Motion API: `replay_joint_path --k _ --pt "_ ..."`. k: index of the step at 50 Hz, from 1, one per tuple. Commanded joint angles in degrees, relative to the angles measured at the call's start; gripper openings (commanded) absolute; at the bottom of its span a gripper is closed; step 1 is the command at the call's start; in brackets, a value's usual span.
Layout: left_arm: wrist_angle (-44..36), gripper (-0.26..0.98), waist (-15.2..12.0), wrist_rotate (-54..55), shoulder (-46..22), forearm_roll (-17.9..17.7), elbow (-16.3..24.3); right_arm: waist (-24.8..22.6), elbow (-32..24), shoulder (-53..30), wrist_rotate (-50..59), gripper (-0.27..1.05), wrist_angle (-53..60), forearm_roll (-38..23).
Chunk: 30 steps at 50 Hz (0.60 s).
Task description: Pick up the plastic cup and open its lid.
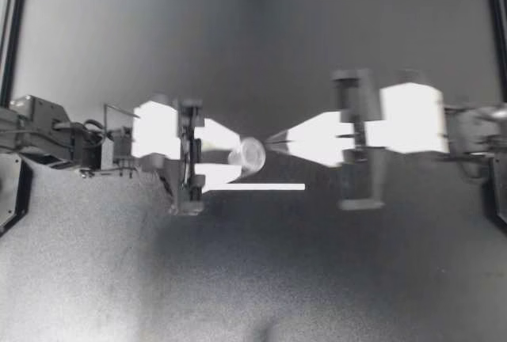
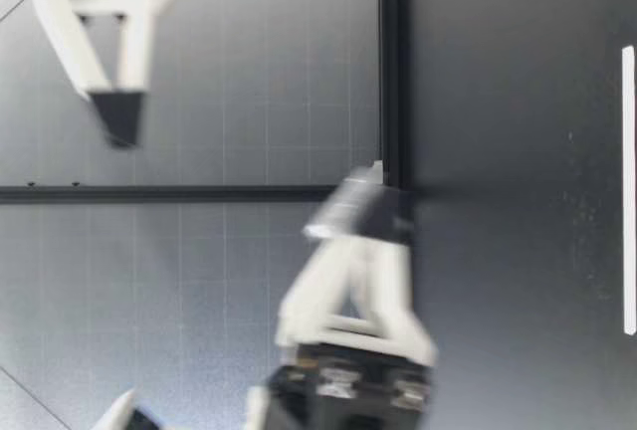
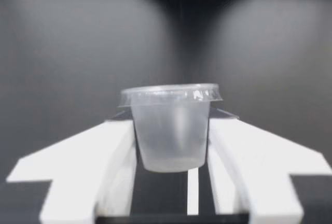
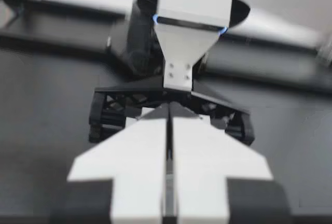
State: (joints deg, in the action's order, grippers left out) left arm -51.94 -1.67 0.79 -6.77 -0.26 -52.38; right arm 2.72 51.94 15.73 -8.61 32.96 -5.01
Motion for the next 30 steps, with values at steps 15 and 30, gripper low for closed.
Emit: replay_joint_path --k 15,30 --pt "-10.9 0.19 0.0 7.5 1.1 -1.0 1.7 -0.3 3.8 4.3 -25.7 -0.09 4.7 -0.1" --pt "-11.5 0.19 0.0 11.1 1.8 -0.9 1.7 -0.3 4.4 0.2 -37.7 0.42 4.7 1.2"
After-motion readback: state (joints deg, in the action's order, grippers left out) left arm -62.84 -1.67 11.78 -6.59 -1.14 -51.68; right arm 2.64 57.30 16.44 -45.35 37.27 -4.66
